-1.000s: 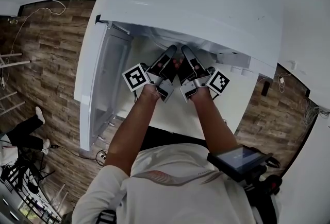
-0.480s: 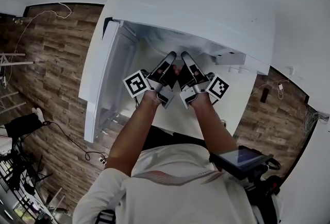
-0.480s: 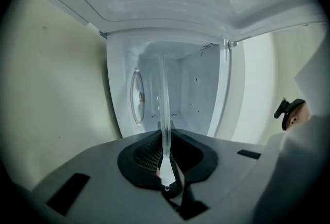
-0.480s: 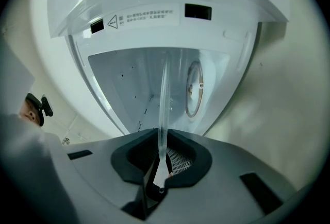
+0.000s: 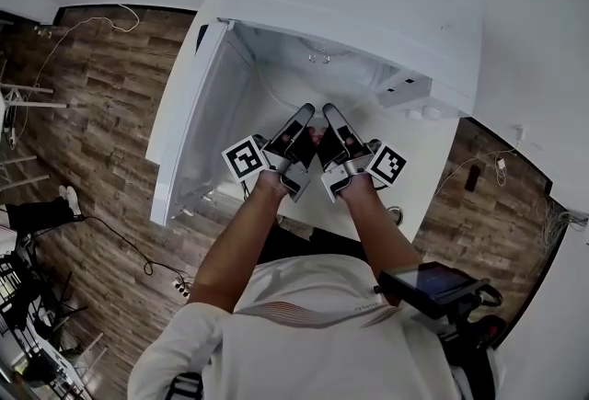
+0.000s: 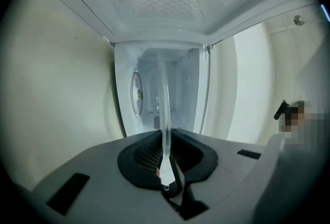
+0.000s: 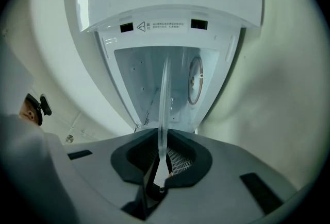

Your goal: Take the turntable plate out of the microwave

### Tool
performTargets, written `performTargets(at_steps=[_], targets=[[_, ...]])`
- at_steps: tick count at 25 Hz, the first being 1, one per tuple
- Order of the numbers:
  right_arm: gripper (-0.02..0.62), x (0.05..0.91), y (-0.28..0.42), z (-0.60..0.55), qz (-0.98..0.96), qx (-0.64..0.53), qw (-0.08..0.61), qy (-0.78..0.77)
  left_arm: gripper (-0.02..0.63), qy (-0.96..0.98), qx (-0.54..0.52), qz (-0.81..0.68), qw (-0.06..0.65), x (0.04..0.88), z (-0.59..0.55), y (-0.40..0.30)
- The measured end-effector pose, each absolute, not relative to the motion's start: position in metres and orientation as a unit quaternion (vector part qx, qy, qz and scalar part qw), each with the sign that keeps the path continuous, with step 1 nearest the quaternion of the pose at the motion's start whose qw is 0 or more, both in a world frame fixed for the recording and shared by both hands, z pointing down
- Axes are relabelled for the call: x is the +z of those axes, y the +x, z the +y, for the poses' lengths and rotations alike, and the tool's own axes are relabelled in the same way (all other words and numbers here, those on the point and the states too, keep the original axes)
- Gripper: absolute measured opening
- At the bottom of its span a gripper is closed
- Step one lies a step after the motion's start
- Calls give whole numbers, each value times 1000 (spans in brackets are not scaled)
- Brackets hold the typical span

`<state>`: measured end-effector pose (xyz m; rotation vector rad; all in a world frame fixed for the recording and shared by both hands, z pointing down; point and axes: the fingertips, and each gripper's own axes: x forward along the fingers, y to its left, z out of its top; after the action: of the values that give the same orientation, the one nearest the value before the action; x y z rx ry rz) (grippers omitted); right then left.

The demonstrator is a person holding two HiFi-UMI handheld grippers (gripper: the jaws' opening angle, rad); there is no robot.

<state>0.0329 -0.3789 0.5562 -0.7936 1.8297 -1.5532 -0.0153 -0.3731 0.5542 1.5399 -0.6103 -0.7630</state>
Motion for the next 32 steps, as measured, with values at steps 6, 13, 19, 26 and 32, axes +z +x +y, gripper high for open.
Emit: performTargets(at_steps=[6, 13, 19, 26, 32], targets=[[40, 547, 31, -349, 700, -594, 290, -271, 51, 665, -348, -286, 596, 543, -340, -17], [40, 527, 23, -302, 714, -595, 276, -244, 51, 659, -370, -300, 582, 525, -290, -24], [40, 509, 27, -272, 716, -585, 288, -250, 51, 670, -362, -290, 580, 505, -261, -20], [40, 495, 29, -230, 708, -575, 302, -276, 51, 682, -348, -261, 587, 490, -224, -19], [40, 485, 30, -199, 705, -558, 320, -299, 51, 693, -333, -234, 595, 480, -195, -20]])
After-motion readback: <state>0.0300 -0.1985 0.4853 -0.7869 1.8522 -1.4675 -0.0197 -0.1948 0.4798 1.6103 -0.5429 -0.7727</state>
